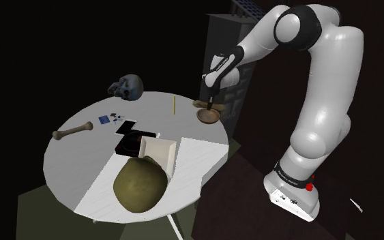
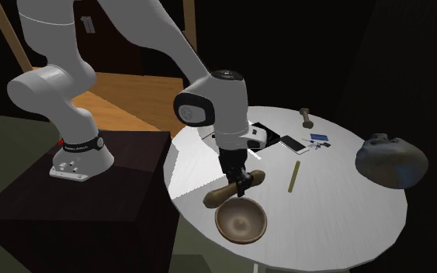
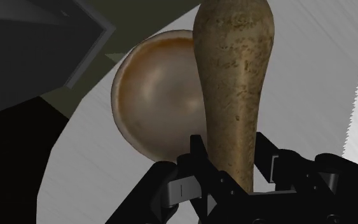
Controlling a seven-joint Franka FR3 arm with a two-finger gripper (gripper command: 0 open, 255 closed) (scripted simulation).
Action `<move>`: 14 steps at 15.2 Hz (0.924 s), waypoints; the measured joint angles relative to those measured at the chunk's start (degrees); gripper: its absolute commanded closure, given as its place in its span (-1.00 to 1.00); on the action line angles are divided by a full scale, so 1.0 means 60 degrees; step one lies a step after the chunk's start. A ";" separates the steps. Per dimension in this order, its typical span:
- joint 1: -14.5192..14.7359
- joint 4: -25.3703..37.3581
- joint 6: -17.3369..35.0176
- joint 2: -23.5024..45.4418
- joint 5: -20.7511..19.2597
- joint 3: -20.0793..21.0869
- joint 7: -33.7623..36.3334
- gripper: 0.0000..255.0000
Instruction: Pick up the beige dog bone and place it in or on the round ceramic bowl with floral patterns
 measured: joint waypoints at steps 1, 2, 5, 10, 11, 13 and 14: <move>-0.0148 0.0298 -0.0178 0.0120 0.0062 -0.0002 -0.0201 1.00; -0.0308 0.0607 -0.0291 0.0309 0.0137 0.0003 -0.0411 1.00; -0.0445 0.0938 -0.0239 0.0695 0.0221 0.0035 -0.0583 1.00; -0.0521 0.1073 0.0180 0.1252 0.0307 0.0100 -0.0662 1.00; -0.0520 0.1072 0.0268 0.1341 0.0316 0.0111 -0.0658 1.00; -0.0572 0.1080 0.0490 0.1571 0.0354 0.0142 -0.0709 1.00; -0.0564 0.1129 0.0558 0.1689 0.0363 0.0153 -0.0694 1.00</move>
